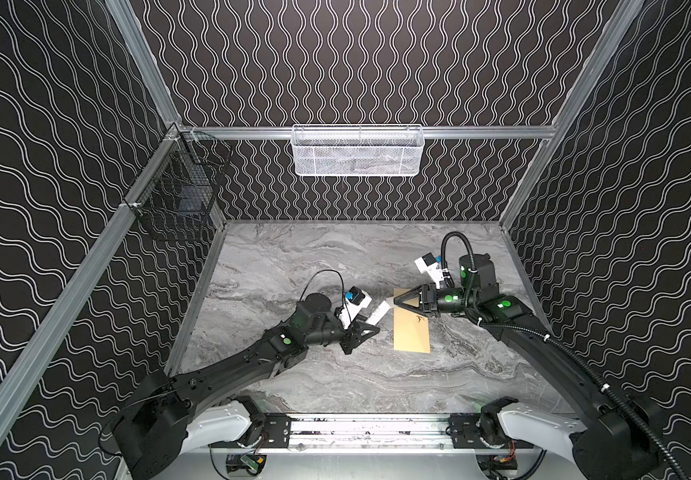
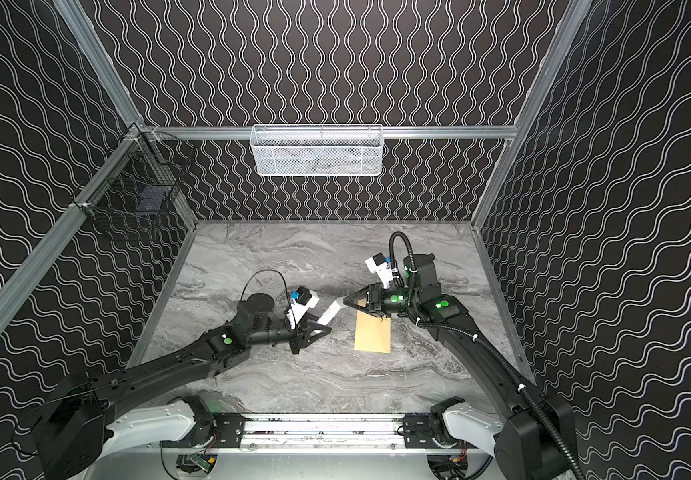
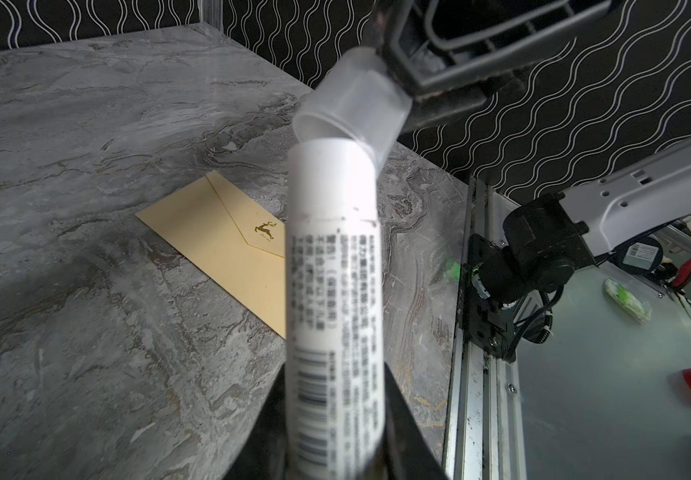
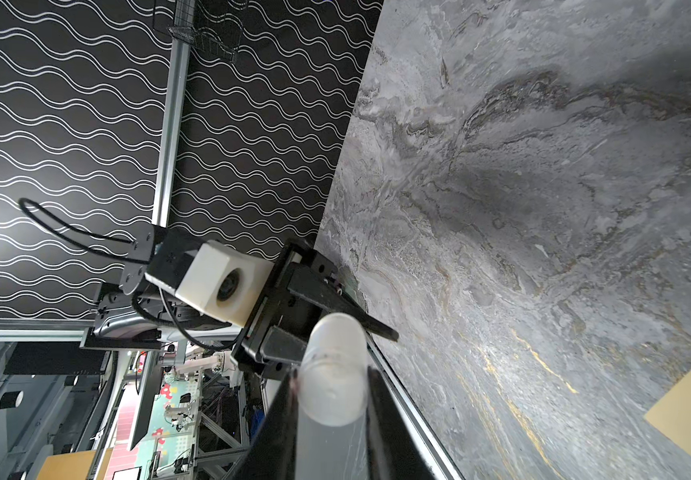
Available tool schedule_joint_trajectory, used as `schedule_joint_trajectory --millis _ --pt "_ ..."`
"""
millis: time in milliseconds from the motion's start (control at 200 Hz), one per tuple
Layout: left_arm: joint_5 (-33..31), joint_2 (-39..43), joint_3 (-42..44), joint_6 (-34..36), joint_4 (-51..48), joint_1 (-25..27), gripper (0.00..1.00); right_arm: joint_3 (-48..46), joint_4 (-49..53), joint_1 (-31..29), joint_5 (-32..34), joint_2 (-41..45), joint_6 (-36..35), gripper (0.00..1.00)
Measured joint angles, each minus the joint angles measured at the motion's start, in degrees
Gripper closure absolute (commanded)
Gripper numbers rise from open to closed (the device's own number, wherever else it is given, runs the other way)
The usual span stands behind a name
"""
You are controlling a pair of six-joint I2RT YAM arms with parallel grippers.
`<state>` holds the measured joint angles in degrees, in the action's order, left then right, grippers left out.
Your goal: Place the letter into the envelope and seal it
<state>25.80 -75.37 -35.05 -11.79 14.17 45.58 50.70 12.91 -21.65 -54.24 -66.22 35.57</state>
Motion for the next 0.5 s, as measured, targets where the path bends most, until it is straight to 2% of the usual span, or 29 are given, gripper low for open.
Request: schedule_joint_trajectory --millis 275,501 --pt "1.3 -0.2 -0.1 1.4 -1.2 -0.1 1.00 -0.7 -0.7 -0.3 -1.6 -1.1 -0.7 0.77" --pt "2.3 0.1 -0.8 3.9 -3.7 -0.1 1.00 0.2 1.4 -0.5 -3.3 -2.0 -4.0 0.77"
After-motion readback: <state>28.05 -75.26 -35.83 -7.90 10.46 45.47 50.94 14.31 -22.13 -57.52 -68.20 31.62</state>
